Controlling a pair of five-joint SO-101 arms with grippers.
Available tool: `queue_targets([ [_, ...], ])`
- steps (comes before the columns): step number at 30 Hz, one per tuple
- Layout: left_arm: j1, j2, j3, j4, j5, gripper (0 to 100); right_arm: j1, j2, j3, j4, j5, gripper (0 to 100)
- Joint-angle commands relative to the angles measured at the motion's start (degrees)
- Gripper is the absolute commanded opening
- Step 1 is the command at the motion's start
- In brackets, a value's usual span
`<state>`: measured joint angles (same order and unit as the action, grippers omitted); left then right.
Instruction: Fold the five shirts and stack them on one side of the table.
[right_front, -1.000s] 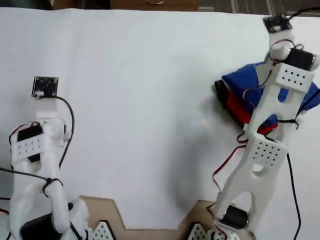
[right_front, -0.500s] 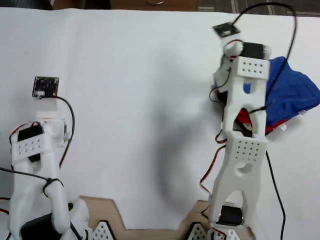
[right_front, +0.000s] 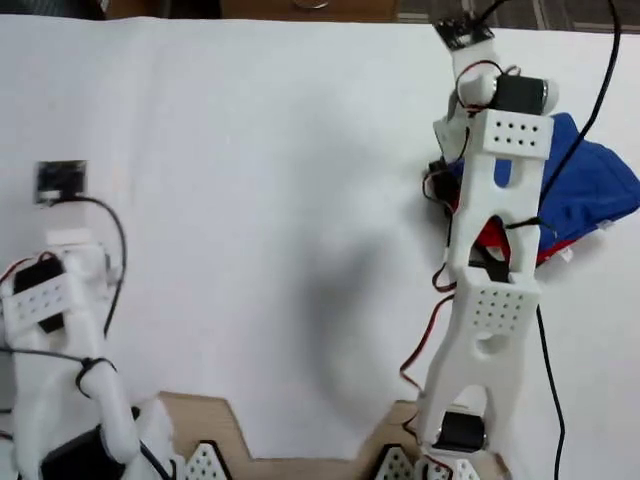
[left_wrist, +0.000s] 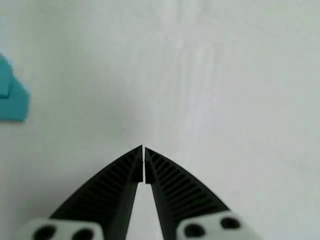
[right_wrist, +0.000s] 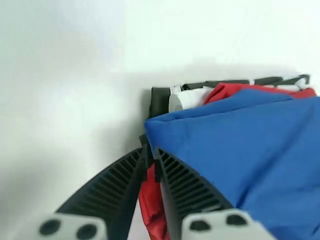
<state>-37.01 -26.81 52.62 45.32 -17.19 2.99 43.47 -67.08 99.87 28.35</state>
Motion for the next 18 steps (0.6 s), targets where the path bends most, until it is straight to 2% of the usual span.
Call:
queue_targets([
  [1, -7.56, -4.84, -3.38, -0.26, 2.11, 2, -2.24, -4.79, -2.55, 1.19, -0.35, 2.3],
  [5, -17.23, -7.03, -9.19, -1.41, 2.90, 2, -7.16, -5.41, 0.62, 1.36, -0.35, 2.6],
  [8, -21.89, -2.99, -15.60, -3.25, 0.09, 2, -10.59, -6.29, 3.25, 1.36, -0.35, 8.3],
  [14, -26.55, 18.11, -36.88, -3.08, -10.37, 3, -14.81, -9.27, 7.82, 1.36, 0.09, 24.8],
  [16, -27.16, 27.25, -46.20, -1.05, -13.45, 8, -15.43, -10.68, 9.14, 1.36, 0.09, 26.6],
  [18, -27.52, 36.40, -57.19, 4.22, -14.95, 15, -15.96, -12.18, 10.37, 1.36, 0.09, 26.5],
])
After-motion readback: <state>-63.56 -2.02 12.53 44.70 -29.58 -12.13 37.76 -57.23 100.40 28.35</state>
